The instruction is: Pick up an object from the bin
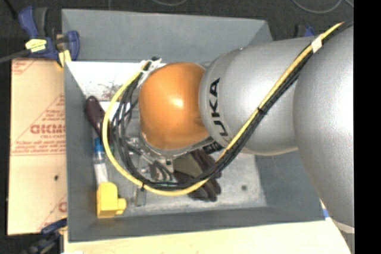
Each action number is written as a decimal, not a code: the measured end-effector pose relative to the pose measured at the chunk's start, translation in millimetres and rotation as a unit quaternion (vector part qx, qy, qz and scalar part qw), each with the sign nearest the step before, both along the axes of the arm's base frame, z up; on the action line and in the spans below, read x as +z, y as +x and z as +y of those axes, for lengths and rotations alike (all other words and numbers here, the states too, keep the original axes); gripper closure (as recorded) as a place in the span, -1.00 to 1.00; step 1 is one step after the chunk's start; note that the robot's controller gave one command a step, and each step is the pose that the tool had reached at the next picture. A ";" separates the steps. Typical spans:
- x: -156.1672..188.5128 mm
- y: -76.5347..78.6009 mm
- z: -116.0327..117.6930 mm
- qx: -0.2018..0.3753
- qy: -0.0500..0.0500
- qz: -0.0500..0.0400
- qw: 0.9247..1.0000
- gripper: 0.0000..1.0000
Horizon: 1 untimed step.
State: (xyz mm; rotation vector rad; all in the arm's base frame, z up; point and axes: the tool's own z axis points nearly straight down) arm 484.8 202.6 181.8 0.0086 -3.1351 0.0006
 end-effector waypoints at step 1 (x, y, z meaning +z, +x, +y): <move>4.6 2.1 -1.1 -0.003 0.001 -0.004 1.000 -1.00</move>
Offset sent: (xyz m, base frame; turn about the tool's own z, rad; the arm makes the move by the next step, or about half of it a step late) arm -0.0038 0.0366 -0.1118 -0.3983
